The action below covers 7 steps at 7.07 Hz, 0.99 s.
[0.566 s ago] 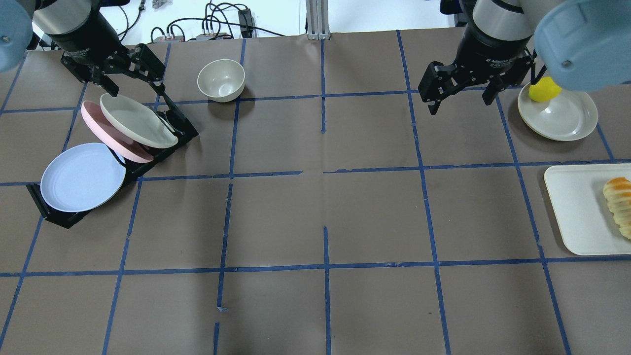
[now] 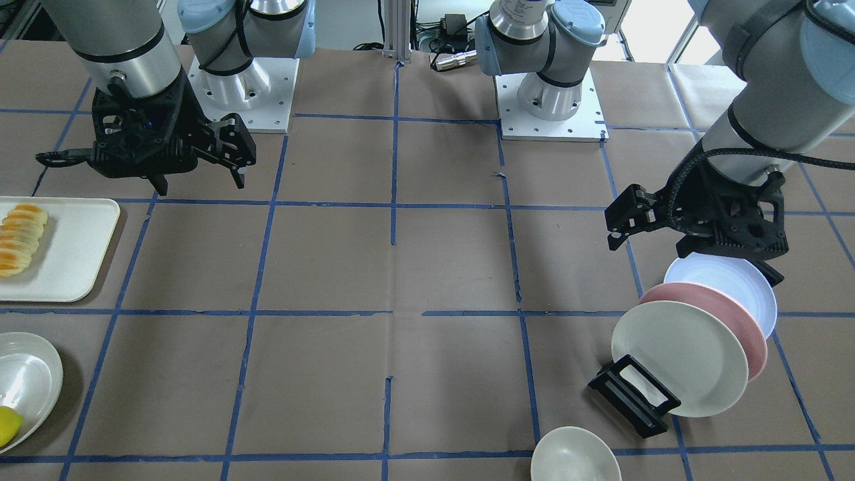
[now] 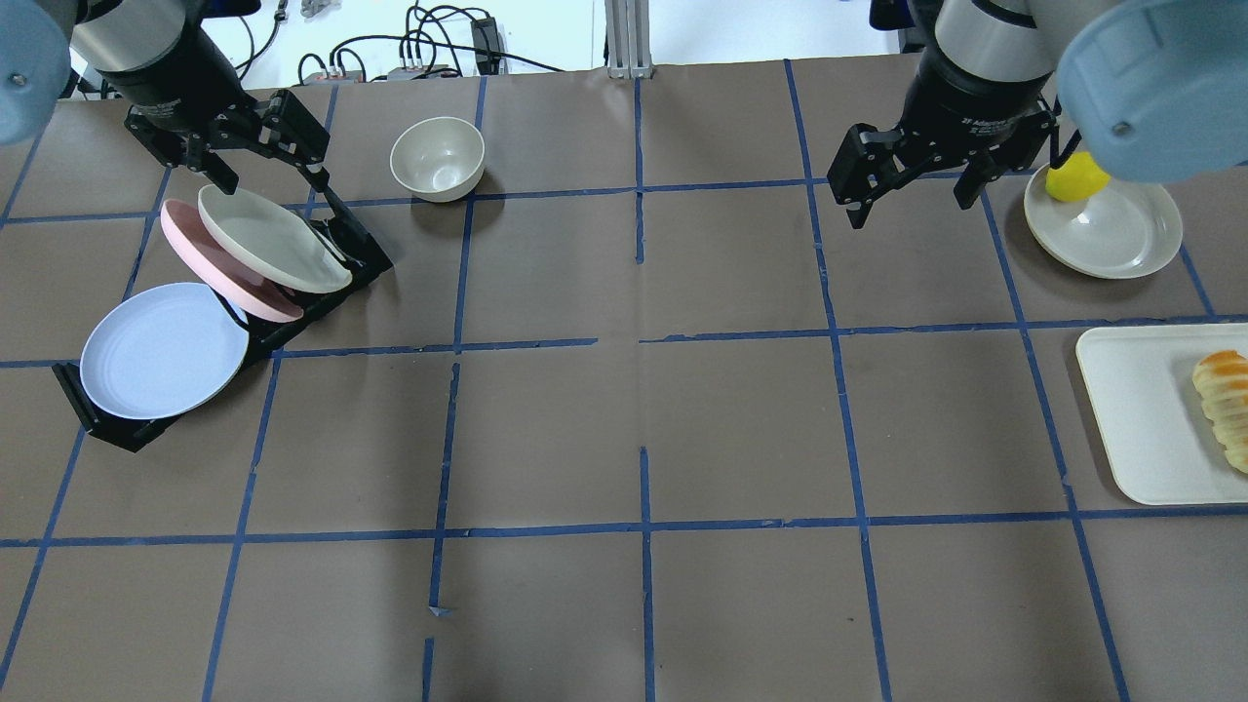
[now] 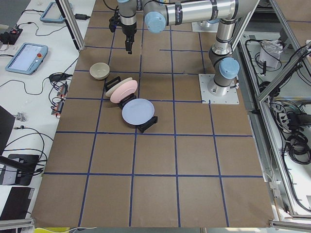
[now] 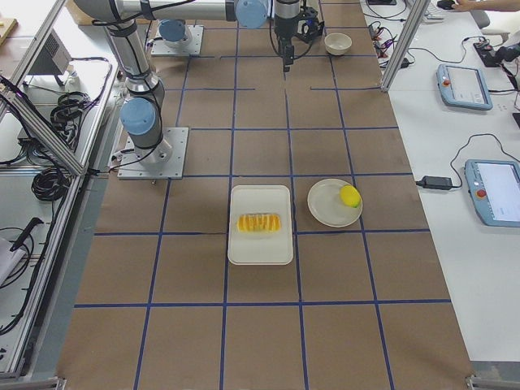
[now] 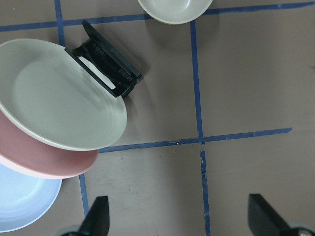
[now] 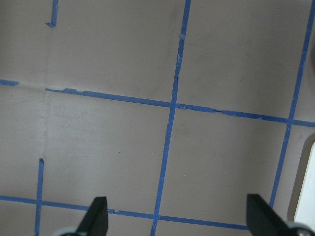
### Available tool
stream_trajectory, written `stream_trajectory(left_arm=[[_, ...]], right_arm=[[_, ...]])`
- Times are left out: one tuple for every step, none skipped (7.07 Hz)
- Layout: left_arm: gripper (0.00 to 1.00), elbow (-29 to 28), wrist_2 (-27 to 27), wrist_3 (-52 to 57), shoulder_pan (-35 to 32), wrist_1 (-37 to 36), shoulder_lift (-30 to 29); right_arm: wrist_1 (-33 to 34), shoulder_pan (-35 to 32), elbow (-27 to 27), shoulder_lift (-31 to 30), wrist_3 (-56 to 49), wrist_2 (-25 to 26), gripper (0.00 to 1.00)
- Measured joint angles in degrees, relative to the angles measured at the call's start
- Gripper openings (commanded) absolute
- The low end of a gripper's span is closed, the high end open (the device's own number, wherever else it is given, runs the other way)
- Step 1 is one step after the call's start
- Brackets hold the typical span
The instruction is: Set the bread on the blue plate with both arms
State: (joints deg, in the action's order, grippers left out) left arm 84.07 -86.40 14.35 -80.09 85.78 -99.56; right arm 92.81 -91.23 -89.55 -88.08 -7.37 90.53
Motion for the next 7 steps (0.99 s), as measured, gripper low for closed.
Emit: stream_trajectory(left_arm=[[1.00, 0.09, -0.04, -0.26, -0.08, 0.00, 0.00], [1.00, 0.25, -0.17, -0.23, -0.10, -0.19, 0.15], [1.00, 0.54, -0.49, 0.29, -0.04, -0.34, 0.66], [1.00, 0.71, -1.96, 0.48, -0.11, -0.01, 1.28], [1.00, 0.71, -4.35, -0.38, -0.59, 0.48, 1.33], [1.00, 0.99, -5.93, -2.06, -1.30, 0.87, 1.32], [1.00, 1.94, -7.36, -2.93, -1.63, 1.08, 1.72]], right_arm=[[0.00, 0.00, -0.09, -0.02, -0.01, 0.00, 1.00], [0.00, 0.00, -0.14, -0.01, -0.01, 0.00, 1.00], [0.00, 0.00, -0.17, 0.00, -0.01, 0.00, 1.00], [0.00, 0.00, -0.18, 0.01, -0.04, 0.00, 1.00], [0.00, 0.00, -0.18, 0.04, -0.08, 0.00, 1.00], [0.00, 0.00, -0.19, 0.07, -0.09, 0.00, 1.00], [0.00, 0.00, -0.19, 0.08, -0.10, 0.00, 1.00]])
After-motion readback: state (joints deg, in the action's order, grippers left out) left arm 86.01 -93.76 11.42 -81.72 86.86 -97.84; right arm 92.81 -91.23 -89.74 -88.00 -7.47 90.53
